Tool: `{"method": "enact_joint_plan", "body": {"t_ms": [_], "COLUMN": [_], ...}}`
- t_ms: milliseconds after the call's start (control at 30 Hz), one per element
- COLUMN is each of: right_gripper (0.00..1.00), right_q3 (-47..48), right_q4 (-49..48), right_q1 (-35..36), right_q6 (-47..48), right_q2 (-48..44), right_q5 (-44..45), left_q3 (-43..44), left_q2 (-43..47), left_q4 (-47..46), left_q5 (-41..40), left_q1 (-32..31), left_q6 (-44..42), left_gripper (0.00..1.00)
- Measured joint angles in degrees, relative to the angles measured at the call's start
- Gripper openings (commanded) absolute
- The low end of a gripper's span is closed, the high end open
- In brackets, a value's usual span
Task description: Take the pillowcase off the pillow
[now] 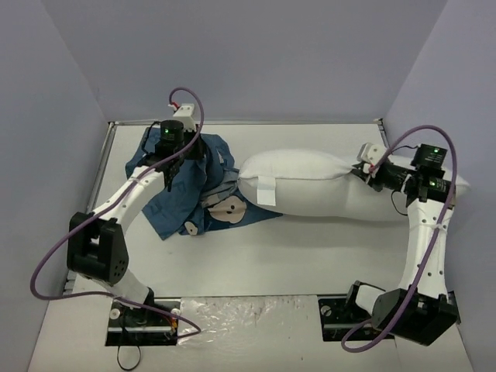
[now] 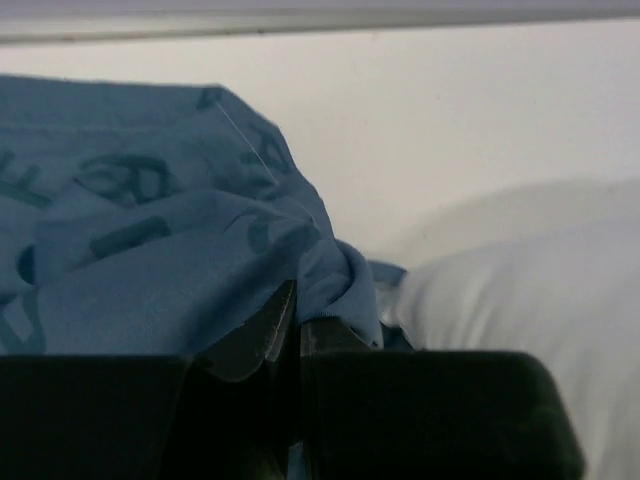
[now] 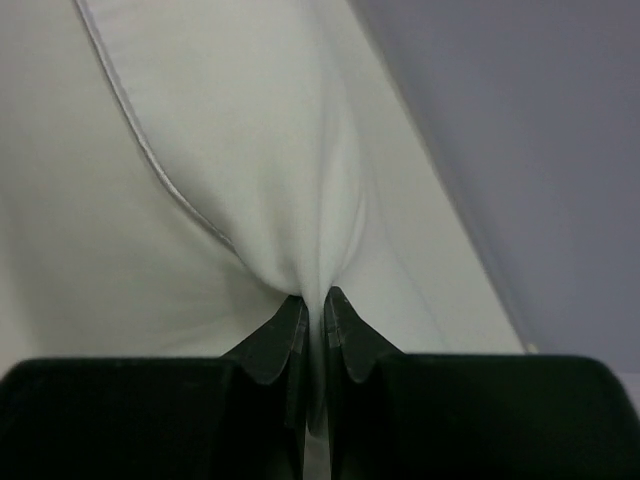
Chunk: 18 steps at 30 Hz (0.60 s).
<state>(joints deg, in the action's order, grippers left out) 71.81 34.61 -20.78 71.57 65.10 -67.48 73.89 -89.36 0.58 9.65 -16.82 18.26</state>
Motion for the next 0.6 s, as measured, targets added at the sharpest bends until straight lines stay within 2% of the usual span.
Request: {"method": "enact_joint_plan", "body": {"t_ms": [100, 167, 300, 433, 500, 567, 600], "right_gripper": [0.0, 0.0, 0.0, 0.0, 0.0, 0.0, 0.0], "right_q3": [-7.1, -11.0, -13.2, -12.2, -11.4, -10.9, -10.5], "right_q4": [4.5, 5.1, -0.3, -8.5, -13.2, -18.1, -19.8], "right_q1": [4.2, 6.4, 8.3, 9.1, 10.0, 11.1, 11.7], "right_q6": [3.3, 1.0, -11.8, -28.8, -37.1, -45.1, -48.0], "right_q2": [0.0, -1.4, -6.6, -5.6, -4.2, -3.7, -3.7], "right_q5": [6.8, 9.3, 16.3, 23.5, 25.9, 28.7, 29.9], "left_q3": [-0.7, -0.7, -0.9, -5.5, -8.3, -10.2, -10.8], "left_q2": [-3.4, -4.7, -5.0, -1.9, -0.2, 1.0, 1.6], "left_q4": [0.3, 0.5, 0.5, -0.2, 0.2, 0.7, 1.1], "left_q5": [1.1, 1.6, 1.9, 1.8, 1.8, 2.1, 2.2], "left_q1": [-1.3, -1.6, -1.6, -1.6, -1.6, -1.6, -1.6], "left_q6": [0.5, 0.8, 1.5, 2.3, 2.9, 3.5, 3.8], "left_gripper": [0.08, 0.09, 0.13, 0.17, 0.25, 0.42, 0.55]}}
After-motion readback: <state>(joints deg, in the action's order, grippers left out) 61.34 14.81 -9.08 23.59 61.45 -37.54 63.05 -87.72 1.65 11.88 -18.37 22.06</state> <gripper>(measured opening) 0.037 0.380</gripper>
